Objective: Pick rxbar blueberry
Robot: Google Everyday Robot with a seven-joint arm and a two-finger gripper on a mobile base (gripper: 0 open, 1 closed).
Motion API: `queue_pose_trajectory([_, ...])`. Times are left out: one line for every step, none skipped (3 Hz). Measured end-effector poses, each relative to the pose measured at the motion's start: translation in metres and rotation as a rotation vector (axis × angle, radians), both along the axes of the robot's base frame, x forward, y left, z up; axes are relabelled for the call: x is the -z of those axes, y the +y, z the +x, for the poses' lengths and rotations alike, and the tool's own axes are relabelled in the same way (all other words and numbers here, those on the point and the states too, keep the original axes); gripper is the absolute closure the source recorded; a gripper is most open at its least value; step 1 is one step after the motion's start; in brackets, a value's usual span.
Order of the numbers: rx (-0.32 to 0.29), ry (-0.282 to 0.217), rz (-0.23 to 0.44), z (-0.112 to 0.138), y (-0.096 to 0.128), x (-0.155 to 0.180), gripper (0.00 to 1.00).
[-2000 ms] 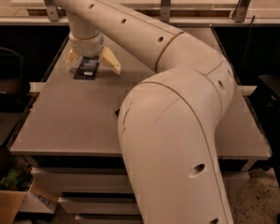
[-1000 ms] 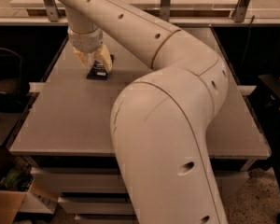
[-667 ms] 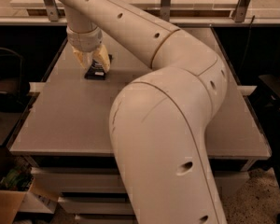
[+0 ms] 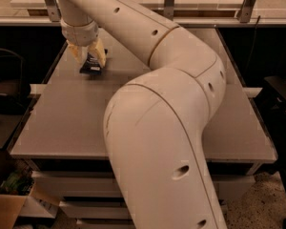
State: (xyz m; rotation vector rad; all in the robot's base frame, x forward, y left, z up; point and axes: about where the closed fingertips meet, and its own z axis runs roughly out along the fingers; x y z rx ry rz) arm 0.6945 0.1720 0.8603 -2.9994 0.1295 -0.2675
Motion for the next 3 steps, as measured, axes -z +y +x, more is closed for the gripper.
queue_pose_trajectory([-0.026, -0.039, 0.008, 0.001, 0.007, -0.020, 1.00])
queue_pose_trajectory([-0.047, -0.049, 0.017, 0.000, 0.012, -0.030, 1.00])
queue_pose_trajectory([-0.060, -0.044, 0.021, 0.000, 0.016, -0.034, 1.00])
